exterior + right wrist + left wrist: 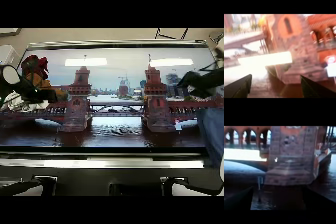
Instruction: Fold the clothes and pants, and hang the long-sleeved shirts on hangers.
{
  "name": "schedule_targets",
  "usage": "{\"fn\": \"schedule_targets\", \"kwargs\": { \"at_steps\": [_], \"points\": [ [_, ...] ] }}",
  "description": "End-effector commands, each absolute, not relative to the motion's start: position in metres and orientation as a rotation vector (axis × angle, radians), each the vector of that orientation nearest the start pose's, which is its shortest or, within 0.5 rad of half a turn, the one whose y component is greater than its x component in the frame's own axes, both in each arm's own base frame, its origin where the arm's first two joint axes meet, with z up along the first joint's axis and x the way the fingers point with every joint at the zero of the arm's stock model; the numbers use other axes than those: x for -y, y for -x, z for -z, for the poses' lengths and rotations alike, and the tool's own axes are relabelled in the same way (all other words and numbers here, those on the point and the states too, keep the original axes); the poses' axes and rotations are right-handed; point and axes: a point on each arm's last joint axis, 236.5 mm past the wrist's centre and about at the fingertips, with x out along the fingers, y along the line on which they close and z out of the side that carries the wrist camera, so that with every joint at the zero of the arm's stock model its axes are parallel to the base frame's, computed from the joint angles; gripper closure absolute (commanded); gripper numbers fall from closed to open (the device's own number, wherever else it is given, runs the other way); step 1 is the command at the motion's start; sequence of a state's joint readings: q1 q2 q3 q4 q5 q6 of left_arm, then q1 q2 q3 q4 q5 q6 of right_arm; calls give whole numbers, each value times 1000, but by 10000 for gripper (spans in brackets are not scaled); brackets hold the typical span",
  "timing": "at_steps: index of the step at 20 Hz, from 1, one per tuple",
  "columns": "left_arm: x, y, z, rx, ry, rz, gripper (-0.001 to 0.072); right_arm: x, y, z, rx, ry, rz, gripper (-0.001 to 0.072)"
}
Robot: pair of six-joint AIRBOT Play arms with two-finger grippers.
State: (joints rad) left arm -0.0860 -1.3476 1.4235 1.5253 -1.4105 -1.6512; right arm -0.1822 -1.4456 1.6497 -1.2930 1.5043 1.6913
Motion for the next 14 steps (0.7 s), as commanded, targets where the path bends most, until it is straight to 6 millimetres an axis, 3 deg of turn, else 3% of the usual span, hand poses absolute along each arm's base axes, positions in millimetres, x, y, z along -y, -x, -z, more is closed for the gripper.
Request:
{"fn": "schedule_targets", "kwargs": {
  "at_steps": [1, 3, 14],
  "points": [
    [52, -361, -25, -1390, 75, 87, 4, -22, -402, -64, -1437, -259, 84, 18],
    [47, -362, -25, -1387, 59, 77, 4, -31, -396, -63, -1463, -243, 64, 19],
    [48, -362, -24, -1390, 59, 78, 4, -31, -396, -63, -1465, -243, 65, 19]
  ]
}}
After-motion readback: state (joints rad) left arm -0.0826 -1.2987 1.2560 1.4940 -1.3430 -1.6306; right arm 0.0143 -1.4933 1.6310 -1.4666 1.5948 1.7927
